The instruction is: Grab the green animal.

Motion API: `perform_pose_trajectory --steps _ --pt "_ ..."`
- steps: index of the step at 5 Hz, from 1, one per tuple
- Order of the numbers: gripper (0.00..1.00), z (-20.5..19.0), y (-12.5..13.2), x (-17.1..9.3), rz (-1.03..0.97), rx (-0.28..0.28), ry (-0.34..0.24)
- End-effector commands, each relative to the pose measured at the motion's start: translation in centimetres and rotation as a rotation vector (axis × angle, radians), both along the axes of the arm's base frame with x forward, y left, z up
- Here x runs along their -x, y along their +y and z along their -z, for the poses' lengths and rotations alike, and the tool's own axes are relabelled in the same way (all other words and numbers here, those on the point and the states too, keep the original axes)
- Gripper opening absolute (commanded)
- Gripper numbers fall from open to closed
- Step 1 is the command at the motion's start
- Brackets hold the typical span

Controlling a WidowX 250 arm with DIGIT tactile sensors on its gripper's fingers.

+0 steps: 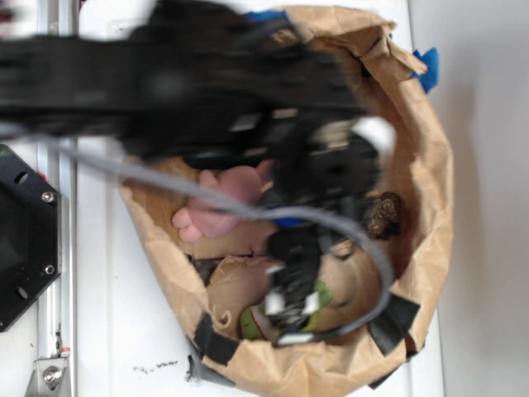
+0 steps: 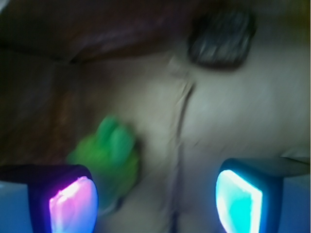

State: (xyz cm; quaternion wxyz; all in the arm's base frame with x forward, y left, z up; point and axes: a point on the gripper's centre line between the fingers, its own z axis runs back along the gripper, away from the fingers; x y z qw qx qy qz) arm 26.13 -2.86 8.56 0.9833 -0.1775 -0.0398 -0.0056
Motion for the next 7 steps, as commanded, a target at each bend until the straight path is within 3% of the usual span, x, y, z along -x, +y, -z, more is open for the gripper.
perform_pose_trajectory --steps 1,3,4,5,7 --pt "1.00 -0.7 -1.6 0.0 -0.120 0.016 -0.136" --pt "1.00 1.0 -1.2 -2.4 -0.218 0.006 -0.059" --pt "1.00 1.9 -2.7 -2.3 -0.147 0.041 -0.029" --pt "1.00 3.2 -5.2 -1.2 0.003 0.123 0.019" --pt "1.00 4.6 -6.7 -0.4 0.083 0.101 0.016"
